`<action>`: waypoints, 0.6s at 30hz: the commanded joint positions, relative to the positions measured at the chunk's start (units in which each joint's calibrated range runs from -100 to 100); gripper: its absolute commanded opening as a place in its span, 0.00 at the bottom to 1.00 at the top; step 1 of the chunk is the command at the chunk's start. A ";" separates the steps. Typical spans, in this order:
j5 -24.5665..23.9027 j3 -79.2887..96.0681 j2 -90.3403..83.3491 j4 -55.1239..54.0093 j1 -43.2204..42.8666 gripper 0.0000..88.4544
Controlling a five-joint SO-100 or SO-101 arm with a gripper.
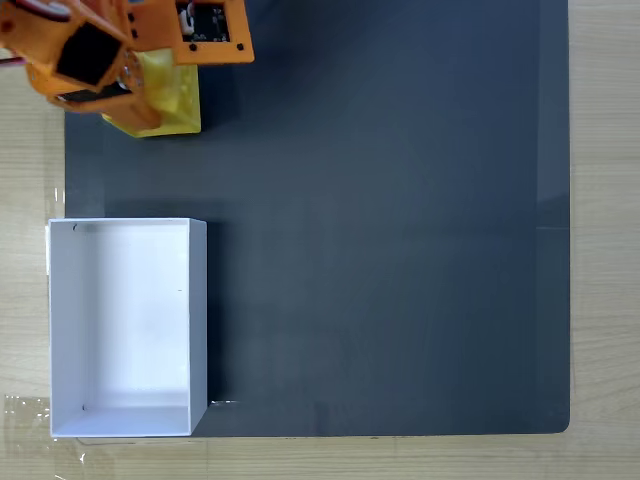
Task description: Grasp a yellow block and put it in the box
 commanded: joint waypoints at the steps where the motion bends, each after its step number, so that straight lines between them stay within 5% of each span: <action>1: 0.02 2.13 -11.76 -0.35 -7.29 0.21; 10: -9.17 11.81 -34.31 -15.10 -26.15 0.20; 18: -17.51 12.80 -41.00 -37.78 -24.63 0.20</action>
